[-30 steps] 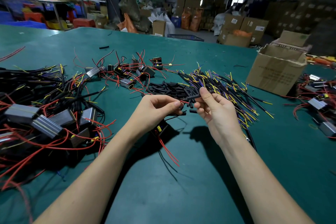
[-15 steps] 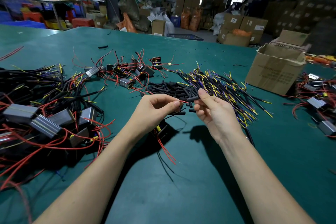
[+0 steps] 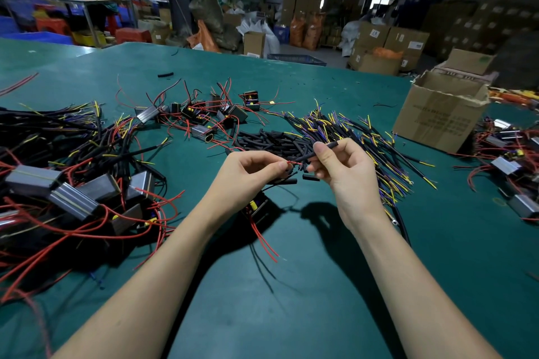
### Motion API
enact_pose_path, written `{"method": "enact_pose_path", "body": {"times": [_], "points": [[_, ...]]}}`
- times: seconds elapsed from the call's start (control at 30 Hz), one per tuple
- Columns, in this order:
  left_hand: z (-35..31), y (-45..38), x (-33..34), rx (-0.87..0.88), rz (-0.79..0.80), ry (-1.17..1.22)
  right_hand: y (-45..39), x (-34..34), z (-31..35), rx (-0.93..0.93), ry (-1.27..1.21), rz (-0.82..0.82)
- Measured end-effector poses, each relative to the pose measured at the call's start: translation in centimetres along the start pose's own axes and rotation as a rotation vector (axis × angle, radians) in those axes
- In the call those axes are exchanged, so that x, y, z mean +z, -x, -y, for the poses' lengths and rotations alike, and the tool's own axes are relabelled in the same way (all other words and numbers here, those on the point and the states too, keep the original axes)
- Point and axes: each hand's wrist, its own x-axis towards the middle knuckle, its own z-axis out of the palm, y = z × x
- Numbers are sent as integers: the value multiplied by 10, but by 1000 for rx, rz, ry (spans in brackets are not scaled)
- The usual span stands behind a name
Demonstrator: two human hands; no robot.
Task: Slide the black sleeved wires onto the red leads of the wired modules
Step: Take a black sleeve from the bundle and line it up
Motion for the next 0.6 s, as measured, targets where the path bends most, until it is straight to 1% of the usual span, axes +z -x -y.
{"method": "enact_pose_path", "body": {"times": [0.1, 0.17, 0.33, 0.43, 0.5, 0.6], "points": [[-1, 1, 0, 0, -2, 4, 0, -1, -1, -34, 32, 21], [-1, 1, -1, 3, -8, 10, 0, -1, -1, 4, 8, 15], [-1, 1, -1, 11, -9, 6, 1, 4, -5, 332, -304, -6], [-2, 2, -1, 2, 12, -17, 2, 7, -6, 464, -449, -2], [-1, 2, 0, -3, 28, -62, 2, 7, -7, 486, -462, 8], [1, 2, 1, 5, 7, -108, 3, 5, -8, 433, -389, 32]]}}
